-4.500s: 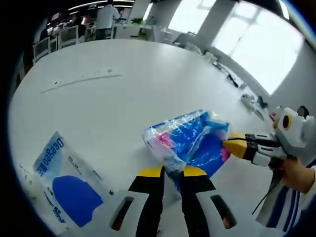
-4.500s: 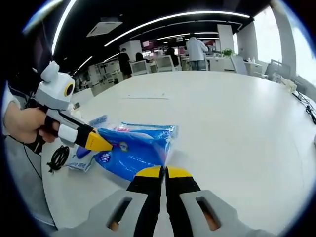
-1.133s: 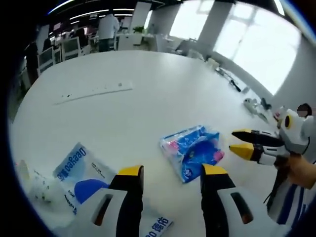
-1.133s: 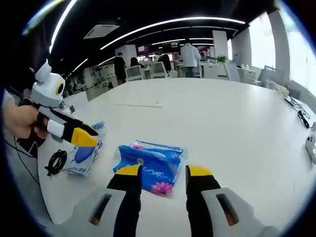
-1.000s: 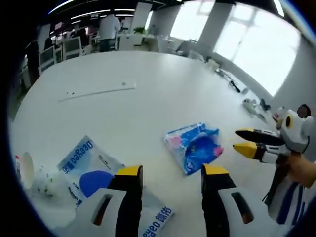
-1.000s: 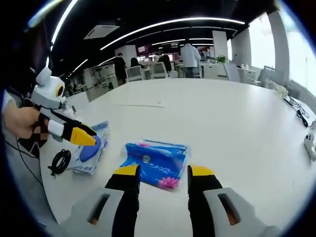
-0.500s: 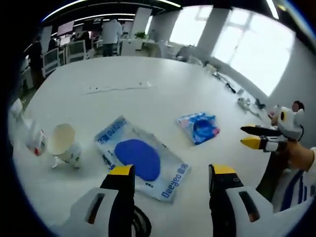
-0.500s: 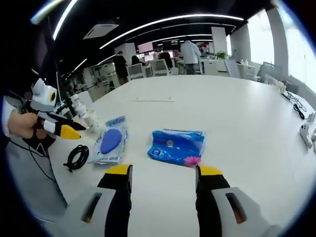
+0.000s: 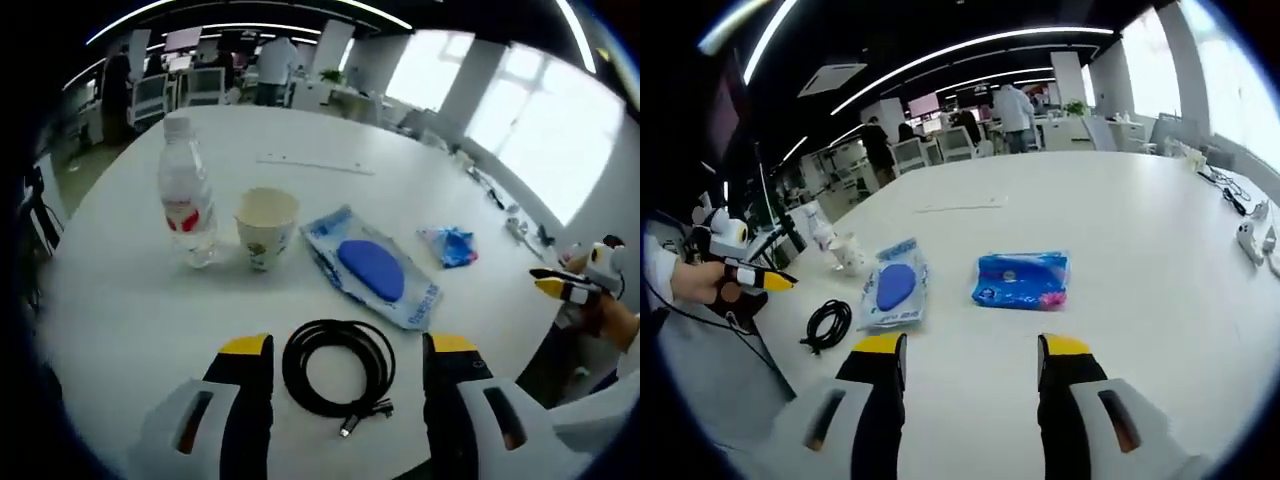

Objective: Arrange the tabletop items into an orderly group along one side of the table until the central work area is clear of visible clutter.

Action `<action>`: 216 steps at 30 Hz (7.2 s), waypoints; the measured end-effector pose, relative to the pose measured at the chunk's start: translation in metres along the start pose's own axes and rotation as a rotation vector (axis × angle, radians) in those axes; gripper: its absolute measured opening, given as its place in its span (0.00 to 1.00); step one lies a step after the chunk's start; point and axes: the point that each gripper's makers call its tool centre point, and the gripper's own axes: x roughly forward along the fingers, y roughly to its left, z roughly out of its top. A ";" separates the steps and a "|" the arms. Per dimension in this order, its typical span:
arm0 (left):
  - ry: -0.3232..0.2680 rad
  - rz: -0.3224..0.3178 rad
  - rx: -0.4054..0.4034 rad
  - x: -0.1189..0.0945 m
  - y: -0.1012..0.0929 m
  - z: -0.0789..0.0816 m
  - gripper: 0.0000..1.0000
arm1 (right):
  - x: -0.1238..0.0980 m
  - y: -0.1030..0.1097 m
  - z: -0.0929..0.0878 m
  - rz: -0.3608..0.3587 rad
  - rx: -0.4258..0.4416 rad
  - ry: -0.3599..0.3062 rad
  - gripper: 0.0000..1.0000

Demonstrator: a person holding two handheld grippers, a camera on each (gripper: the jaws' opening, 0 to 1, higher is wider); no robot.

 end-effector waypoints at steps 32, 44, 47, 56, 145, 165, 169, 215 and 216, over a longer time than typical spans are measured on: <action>0.010 -0.059 -0.014 0.008 0.001 0.015 0.54 | 0.006 0.017 -0.029 -0.020 0.108 0.016 0.48; 0.021 -0.085 0.138 0.026 -0.005 0.038 0.54 | 0.013 0.035 -0.044 -0.013 0.178 0.025 0.48; 0.024 -0.092 0.171 0.032 -0.008 0.049 0.53 | 0.016 0.042 -0.047 -0.003 0.216 0.025 0.47; 0.031 -0.113 0.270 0.057 -0.018 0.075 0.53 | 0.032 0.075 -0.050 0.047 0.269 0.043 0.47; 0.324 -0.106 0.313 0.227 -0.022 0.087 0.43 | 0.156 0.111 -0.053 0.127 0.615 0.102 0.35; 0.328 -0.064 0.334 0.219 -0.020 0.086 0.05 | 0.163 0.098 -0.068 0.036 0.700 0.169 0.05; 0.335 -0.066 0.329 0.212 -0.020 0.084 0.00 | 0.161 0.098 -0.066 0.034 0.705 0.175 0.02; 0.119 -0.059 0.036 0.060 -0.045 0.081 0.00 | 0.100 0.074 0.065 0.128 0.389 0.056 0.00; 0.118 -0.057 0.037 0.060 -0.045 0.081 0.00 | 0.100 0.074 0.064 0.130 0.391 0.056 0.00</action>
